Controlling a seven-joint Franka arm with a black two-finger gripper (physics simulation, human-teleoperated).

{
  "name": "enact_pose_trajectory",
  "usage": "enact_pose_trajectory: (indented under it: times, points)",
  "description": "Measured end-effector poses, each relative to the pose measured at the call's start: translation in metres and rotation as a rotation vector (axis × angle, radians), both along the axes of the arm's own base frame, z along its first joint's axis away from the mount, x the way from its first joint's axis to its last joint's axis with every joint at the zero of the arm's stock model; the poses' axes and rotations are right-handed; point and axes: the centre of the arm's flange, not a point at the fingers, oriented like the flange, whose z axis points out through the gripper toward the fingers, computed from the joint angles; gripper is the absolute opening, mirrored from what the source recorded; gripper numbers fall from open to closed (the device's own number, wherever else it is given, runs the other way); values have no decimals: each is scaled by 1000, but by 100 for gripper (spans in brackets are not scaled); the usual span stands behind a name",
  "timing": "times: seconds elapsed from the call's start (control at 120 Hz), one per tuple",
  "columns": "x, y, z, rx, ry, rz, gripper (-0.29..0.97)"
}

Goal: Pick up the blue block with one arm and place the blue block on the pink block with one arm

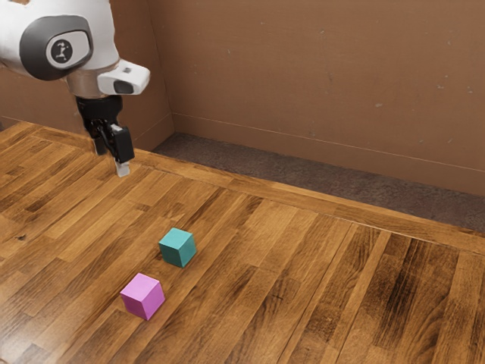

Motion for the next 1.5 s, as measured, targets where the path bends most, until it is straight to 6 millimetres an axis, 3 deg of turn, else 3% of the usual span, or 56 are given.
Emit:
enact_pose_trajectory:
  times: [0.05,0.175,0.45,0.775,1.025,1.233,1.5]
  points:
    - [1,-8,-23,11,9,-90,68]
    - [15,-5,-80,-30,0,-240,68]
    - [59,-10,-147,-79,-89,-513,68]
    - [79,-9,-192,-70,-94,-762,68]
    - [81,36,-225,-83,-52,-814,68]
    - [84,34,-257,-100,-19,-892,68]
    - [103,39,-273,-99,-53,-937,68]
